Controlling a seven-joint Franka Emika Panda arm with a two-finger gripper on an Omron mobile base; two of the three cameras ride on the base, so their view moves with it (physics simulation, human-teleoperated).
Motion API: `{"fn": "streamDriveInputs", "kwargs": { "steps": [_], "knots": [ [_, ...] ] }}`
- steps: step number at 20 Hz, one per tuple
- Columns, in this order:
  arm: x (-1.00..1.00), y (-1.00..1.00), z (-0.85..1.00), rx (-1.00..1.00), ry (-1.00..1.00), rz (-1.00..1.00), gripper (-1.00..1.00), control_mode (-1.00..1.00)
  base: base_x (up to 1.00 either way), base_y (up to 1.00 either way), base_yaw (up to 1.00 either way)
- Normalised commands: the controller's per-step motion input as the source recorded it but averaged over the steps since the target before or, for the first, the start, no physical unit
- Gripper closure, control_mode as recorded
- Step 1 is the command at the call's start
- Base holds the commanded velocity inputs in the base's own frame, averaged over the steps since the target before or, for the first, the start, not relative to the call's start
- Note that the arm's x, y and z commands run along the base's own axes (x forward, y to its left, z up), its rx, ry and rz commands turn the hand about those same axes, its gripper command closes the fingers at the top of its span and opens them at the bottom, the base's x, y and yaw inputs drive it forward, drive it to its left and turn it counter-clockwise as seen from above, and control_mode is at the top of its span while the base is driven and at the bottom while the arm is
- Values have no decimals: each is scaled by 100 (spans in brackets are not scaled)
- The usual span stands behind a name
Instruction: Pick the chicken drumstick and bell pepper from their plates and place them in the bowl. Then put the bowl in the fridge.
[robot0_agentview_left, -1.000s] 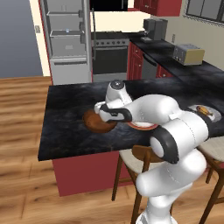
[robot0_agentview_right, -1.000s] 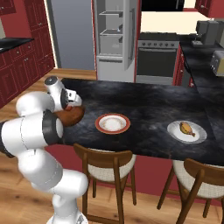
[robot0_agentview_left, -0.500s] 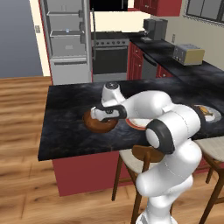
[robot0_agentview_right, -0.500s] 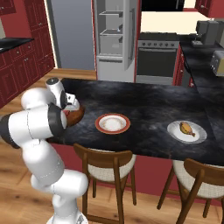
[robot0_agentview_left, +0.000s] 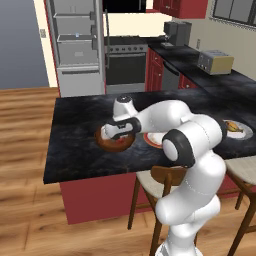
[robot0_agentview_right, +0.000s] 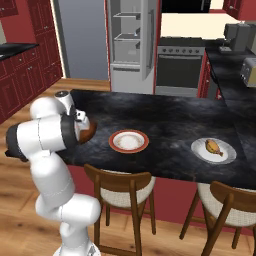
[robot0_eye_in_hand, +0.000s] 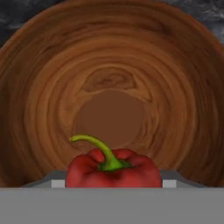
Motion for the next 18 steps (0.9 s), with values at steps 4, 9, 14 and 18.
{"fn": "streamDriveInputs", "kwargs": {
  "steps": [4,9,14,18],
  "knots": [
    [2,1,-22,0,14,0,-100,-100,0,0,0],
    [4,0,6,0,6,1,-100,-100,0,0,0],
    [-2,0,39,0,4,2,-100,-100,0,0,0],
    [-15,-9,50,0,1,3,-100,-100,0,0,0]
  ]
}}
